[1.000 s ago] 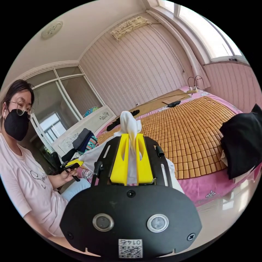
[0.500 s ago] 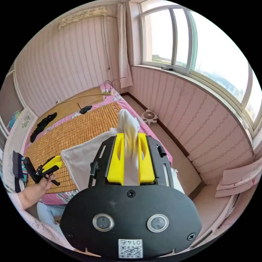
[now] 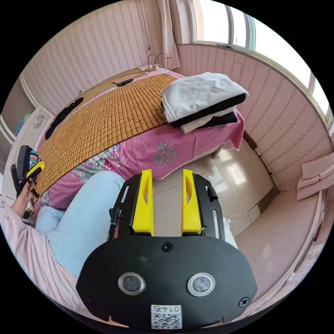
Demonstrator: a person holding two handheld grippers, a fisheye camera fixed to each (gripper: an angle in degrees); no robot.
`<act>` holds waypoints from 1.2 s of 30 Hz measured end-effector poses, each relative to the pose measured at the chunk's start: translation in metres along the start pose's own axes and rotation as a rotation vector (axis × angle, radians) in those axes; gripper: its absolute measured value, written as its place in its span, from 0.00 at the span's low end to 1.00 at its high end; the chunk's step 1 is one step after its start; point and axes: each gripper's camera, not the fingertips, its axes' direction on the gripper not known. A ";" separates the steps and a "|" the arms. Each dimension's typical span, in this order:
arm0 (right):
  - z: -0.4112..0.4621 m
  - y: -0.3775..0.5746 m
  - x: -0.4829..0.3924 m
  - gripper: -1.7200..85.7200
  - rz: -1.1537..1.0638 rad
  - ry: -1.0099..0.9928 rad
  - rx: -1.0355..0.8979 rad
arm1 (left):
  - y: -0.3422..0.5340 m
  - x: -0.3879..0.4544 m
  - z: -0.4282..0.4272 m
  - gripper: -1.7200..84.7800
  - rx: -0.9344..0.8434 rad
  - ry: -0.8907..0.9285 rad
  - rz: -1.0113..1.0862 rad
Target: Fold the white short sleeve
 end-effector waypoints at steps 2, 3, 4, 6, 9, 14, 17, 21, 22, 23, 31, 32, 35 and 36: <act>0.011 0.050 -0.056 0.16 -0.069 -0.024 -0.046 | 0.038 -0.003 -0.049 0.10 0.004 -0.115 -0.064; 0.012 0.057 -0.070 0.16 -0.100 -0.033 -0.039 | 0.059 -0.005 -0.080 0.10 0.022 -0.177 -0.111; 0.012 0.067 -0.100 0.16 -0.173 -0.053 -0.017 | 0.077 -0.006 -0.109 0.10 0.050 -0.233 -0.159; 0.011 0.071 -0.144 0.17 -0.293 -0.092 0.022 | 0.102 -0.009 -0.150 0.10 0.117 -0.286 -0.239; 0.005 0.067 -0.218 0.18 -0.444 -0.204 0.111 | 0.137 -0.011 -0.208 0.10 0.231 -0.353 -0.330; -0.016 0.100 -0.380 0.21 -0.783 -0.358 0.323 | 0.197 -0.008 -0.290 0.10 0.364 -0.504 -0.398; -0.014 0.138 -0.472 0.25 -0.983 -0.489 0.395 | 0.243 -0.016 -0.333 0.10 0.394 -0.580 -0.490; -0.002 0.190 -0.578 0.28 -1.221 -0.635 0.324 | 0.314 -0.031 -0.389 0.11 0.401 -0.690 -0.653; 0.003 0.206 -0.610 0.28 -1.282 -0.678 0.285 | 0.333 -0.037 -0.402 0.11 0.387 -0.717 -0.695; 0.007 0.221 -0.641 0.28 -1.339 -0.732 0.242 | 0.343 -0.040 -0.408 0.12 0.377 -0.729 -0.717; 0.026 0.308 -0.805 0.27 -1.719 -0.828 0.153 | 0.435 -0.102 -0.480 0.17 0.370 -0.829 -1.020; 0.028 0.316 -0.827 0.26 -1.751 -0.840 0.143 | 0.437 -0.107 -0.485 0.17 0.376 -0.833 -1.027; 0.036 0.332 -0.886 0.24 -1.820 -0.835 0.101 | 0.445 -0.133 -0.505 0.18 0.405 -0.842 -1.041; 0.038 0.335 -0.898 0.24 -1.830 -0.825 0.095 | 0.448 -0.144 -0.512 0.18 0.425 -0.840 -1.033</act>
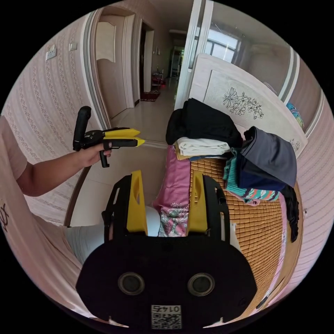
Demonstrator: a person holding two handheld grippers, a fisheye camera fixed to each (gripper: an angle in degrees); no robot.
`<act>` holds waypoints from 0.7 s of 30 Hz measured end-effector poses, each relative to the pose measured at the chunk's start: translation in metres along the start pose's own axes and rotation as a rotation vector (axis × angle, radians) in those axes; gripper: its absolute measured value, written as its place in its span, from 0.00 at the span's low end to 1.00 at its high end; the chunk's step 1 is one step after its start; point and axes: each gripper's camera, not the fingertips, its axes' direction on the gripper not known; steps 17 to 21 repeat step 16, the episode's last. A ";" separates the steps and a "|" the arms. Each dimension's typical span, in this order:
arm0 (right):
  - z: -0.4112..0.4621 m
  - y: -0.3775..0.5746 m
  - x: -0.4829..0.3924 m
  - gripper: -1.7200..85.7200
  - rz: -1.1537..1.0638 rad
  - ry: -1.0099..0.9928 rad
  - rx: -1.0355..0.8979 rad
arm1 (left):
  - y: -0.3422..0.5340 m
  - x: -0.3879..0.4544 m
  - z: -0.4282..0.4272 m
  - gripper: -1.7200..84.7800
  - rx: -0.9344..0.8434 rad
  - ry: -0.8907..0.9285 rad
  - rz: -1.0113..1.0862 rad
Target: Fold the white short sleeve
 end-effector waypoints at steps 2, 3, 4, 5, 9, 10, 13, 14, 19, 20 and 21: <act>0.031 -0.036 0.014 0.23 -0.015 -0.023 -0.049 | -0.016 -0.013 0.008 0.18 0.027 0.014 -0.009; 0.039 -0.045 0.018 0.23 -0.026 -0.032 -0.068 | -0.028 -0.023 0.015 0.18 0.035 0.009 -0.032; 0.055 -0.064 0.025 0.22 -0.045 -0.040 -0.116 | -0.041 -0.032 0.021 0.18 0.043 0.005 -0.055; 0.071 -0.082 0.032 0.22 -0.066 -0.031 -0.167 | -0.047 -0.035 0.024 0.18 0.052 0.005 -0.063; 0.117 -0.130 0.052 0.21 -0.087 0.013 -0.223 | -0.090 -0.057 0.042 0.16 0.110 -0.007 -0.111; 0.134 -0.144 0.058 0.20 -0.088 0.017 -0.242 | -0.101 -0.063 0.049 0.15 0.102 -0.018 -0.130; 0.174 -0.175 0.068 0.18 -0.066 0.038 -0.271 | -0.130 -0.078 0.065 0.13 0.056 -0.043 -0.172; 0.187 -0.184 0.072 0.18 -0.047 0.033 -0.260 | -0.135 -0.081 0.067 0.13 0.061 -0.040 -0.182; 0.206 -0.196 0.077 0.18 -0.015 0.040 -0.255 | -0.152 -0.088 0.075 0.14 0.084 -0.011 -0.194; 0.206 -0.196 0.077 0.18 -0.015 0.040 -0.255 | -0.152 -0.088 0.075 0.14 0.084 -0.011 -0.194; 0.206 -0.196 0.077 0.18 -0.015 0.040 -0.255 | -0.152 -0.088 0.075 0.14 0.084 -0.011 -0.194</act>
